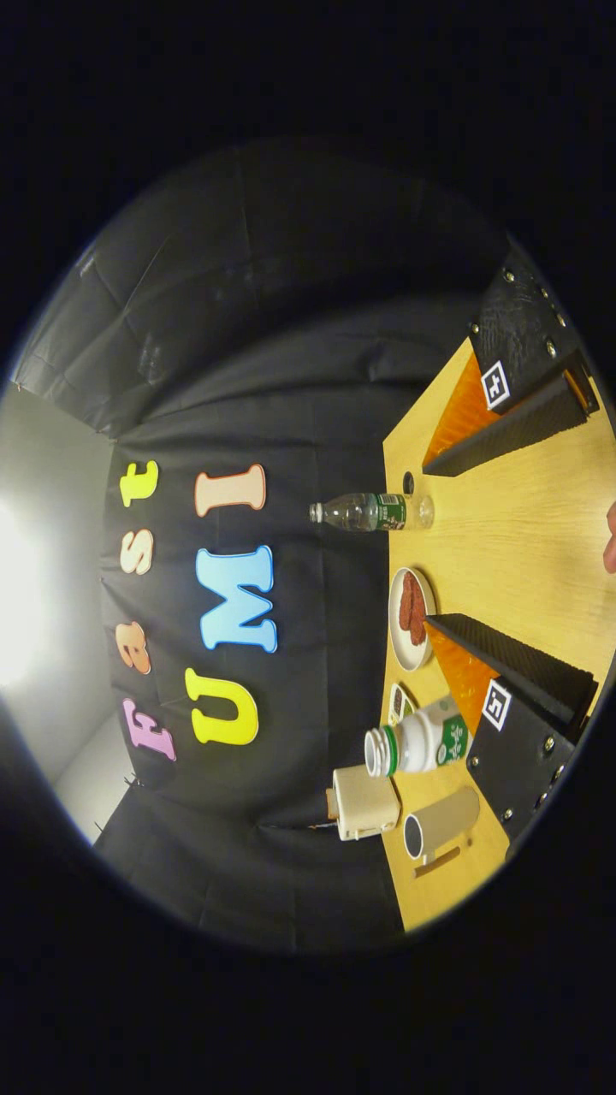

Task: Take the bottle from table, then pour the juice into the cup, finally place the bottle on the coaster

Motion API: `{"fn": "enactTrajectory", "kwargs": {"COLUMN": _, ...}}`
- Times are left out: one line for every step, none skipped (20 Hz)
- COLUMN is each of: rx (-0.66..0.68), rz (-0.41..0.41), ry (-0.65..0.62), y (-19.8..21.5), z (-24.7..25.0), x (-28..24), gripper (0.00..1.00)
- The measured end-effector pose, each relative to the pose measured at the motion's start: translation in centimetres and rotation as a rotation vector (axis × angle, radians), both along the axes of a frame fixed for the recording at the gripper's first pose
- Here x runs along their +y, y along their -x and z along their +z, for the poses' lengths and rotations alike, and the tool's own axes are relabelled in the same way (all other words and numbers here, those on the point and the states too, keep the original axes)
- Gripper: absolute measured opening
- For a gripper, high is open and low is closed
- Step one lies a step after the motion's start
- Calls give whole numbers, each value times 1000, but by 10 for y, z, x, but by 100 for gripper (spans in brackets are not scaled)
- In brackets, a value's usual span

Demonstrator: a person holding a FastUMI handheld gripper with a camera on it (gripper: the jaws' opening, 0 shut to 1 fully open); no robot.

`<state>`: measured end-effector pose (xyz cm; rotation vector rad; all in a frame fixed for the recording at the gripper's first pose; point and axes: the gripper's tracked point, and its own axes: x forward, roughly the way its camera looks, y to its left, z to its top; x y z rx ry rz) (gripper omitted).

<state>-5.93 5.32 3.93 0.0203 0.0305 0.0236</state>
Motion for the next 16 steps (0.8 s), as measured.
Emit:
{"fn": "enactTrajectory", "kwargs": {"rx": -2, "rz": 7, "ry": 2, "y": 8, "z": 4, "x": 7, "gripper": 99}}
{"fn": "enactTrajectory", "kwargs": {"rx": -10, "rz": 14, "ry": 1, "y": 15, "z": 6, "x": 14, "gripper": 99}}
{"fn": "enactTrajectory", "kwargs": {"rx": -18, "rz": 22, "ry": 2, "y": 21, "z": 9, "x": 21, "gripper": 99}}
{"fn": "enactTrajectory", "kwargs": {"rx": -21, "rz": 29, "ry": 5, "y": 25, "z": 10, "x": 28, "gripper": 99}}
{"fn": "enactTrajectory", "kwargs": {"rx": -21, "rz": 36, "ry": 11, "y": 29, "z": 9, "x": 34, "gripper": 99}}
{"fn": "enactTrajectory", "kwargs": {"rx": -19, "rz": 47, "ry": 14, "y": 30, "z": 8, "x": 43, "gripper": 99}}
{"fn": "enactTrajectory", "kwargs": {"rx": -18, "rz": 61, "ry": 17, "y": 32, "z": 6, "x": 51, "gripper": 99}}
{"fn": "enactTrajectory", "kwargs": {"rx": -12, "rz": 76, "ry": 14, "y": 31, "z": 1, "x": 60, "gripper": 99}}
{"fn": "enactTrajectory", "kwargs": {"rx": -3, "rz": 96, "ry": 7, "y": 30, "z": -4, "x": 70, "gripper": 99}}
{"fn": "enactTrajectory", "kwargs": {"rx": 11, "rz": 117, "ry": 1, "y": 27, "z": -10, "x": 80, "gripper": 99}}
{"fn": "enactTrajectory", "kwargs": {"rx": 22, "rz": 134, "ry": -2, "y": 24, "z": -15, "x": 89, "gripper": 99}}
{"fn": "enactTrajectory", "kwargs": {"rx": 31, "rz": 144, "ry": -3, "y": 21, "z": -19, "x": 94, "gripper": 99}}
{"fn": "enactTrajectory", "kwargs": {"rx": 35, "rz": 153, "ry": -4, "y": 18, "z": -21, "x": 100, "gripper": 99}}
{"fn": "enactTrajectory", "kwargs": {"rx": 36, "rz": 164, "ry": -13, "y": 15, "z": -22, "x": 107, "gripper": 99}}
{"fn": "enactTrajectory", "kwargs": {"rx": 37, "rz": 172, "ry": -21, "y": 13, "z": -23, "x": 113, "gripper": 99}}
{"fn": "enactTrajectory", "kwargs": {"rx": 37, "rz": 181, "ry": -24, "y": 10, "z": -25, "x": 119, "gripper": 99}}
